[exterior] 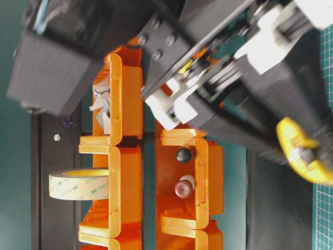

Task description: Pick cutter from container rack with right arm.

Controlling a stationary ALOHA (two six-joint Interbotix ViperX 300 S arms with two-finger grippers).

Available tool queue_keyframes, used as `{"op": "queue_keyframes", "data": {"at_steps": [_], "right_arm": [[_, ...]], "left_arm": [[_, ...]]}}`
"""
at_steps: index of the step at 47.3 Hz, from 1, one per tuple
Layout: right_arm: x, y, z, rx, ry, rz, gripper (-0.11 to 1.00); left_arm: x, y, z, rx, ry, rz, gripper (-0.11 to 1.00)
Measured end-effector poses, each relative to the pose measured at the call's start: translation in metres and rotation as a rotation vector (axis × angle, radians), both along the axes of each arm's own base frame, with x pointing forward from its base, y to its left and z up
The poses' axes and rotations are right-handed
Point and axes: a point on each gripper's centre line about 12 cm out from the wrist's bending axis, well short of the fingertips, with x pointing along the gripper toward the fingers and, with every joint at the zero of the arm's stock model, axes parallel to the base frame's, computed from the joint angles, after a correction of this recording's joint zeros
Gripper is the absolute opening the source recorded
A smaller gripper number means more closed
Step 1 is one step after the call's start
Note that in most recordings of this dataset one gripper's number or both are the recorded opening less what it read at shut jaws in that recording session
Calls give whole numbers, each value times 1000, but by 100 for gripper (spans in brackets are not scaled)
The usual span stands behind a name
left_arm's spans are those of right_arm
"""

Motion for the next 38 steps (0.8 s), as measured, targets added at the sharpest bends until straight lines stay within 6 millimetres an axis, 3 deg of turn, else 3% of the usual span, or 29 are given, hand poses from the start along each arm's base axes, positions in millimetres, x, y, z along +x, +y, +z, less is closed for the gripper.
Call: {"op": "queue_keyframes", "data": {"at_steps": [13,38], "right_arm": [[-14,13,-11,12,43,6,27],[-4,6,-18,3,53,-15,27]], "left_arm": [[0,0,-4,2,24,1,0],[0,0,-10,4,52,2,0]]}}
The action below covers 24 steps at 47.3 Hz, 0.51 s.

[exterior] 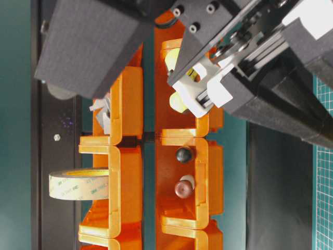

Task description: Pick cutter from container rack with right arm.

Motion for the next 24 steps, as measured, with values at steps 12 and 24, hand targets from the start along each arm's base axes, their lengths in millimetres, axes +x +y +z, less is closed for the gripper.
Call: {"op": "queue_keyframes", "data": {"at_steps": [12,24], "right_arm": [[3,-9,0,-3,0,-18,27],[3,-8,2,-1,-4,-17,27]], "left_arm": [[0,0,1,0,-2,0,0],[0,0,1,-8,-2,1,0]]}}
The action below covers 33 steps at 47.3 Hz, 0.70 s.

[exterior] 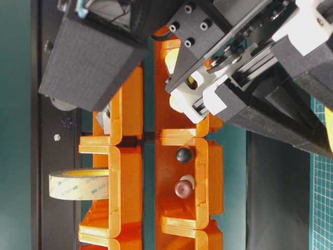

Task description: Pick cutter from container rack with right arm.

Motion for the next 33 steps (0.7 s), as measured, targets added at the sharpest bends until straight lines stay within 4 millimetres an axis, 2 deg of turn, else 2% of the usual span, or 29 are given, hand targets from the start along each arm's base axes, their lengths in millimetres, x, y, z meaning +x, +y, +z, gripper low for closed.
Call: {"op": "queue_keyframes", "data": {"at_steps": [11,14,19,23,33], "right_arm": [[-6,4,0,-38,11,-11,29],[-8,3,0,-47,14,-22,38],[-12,-5,-5,-55,33,-59,62],[-12,-7,-2,-49,29,-71,73],[-14,-4,7,-17,17,-86,76]], "left_arm": [[0,0,-1,-35,4,3,0],[0,0,0,-34,3,3,0],[0,0,0,-35,3,3,0],[0,0,0,-35,3,3,0],[0,0,0,-34,3,3,0]]}}
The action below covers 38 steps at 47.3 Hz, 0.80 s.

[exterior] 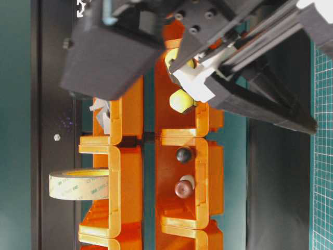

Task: Pick cutter from container rack with right arm.
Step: 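Open the right gripper to release the cutter and lift away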

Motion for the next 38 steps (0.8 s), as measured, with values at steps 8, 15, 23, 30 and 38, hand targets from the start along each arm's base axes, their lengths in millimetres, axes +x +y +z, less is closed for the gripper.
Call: {"op": "queue_keyframes", "data": {"at_steps": [8,15,23,30,38], "right_arm": [[-4,2,6,24,-4,-18,76],[-16,7,10,33,4,-29,76],[-26,10,20,4,-1,-48,76],[-32,12,37,-2,-31,-68,76],[-36,17,79,57,-129,-96,76]], "left_arm": [[0,0,0,-1,2,0,0],[0,0,-1,0,2,0,0],[0,0,0,-3,2,0,0],[0,0,0,-1,3,0,0],[-4,0,0,-4,8,1,0]]}}
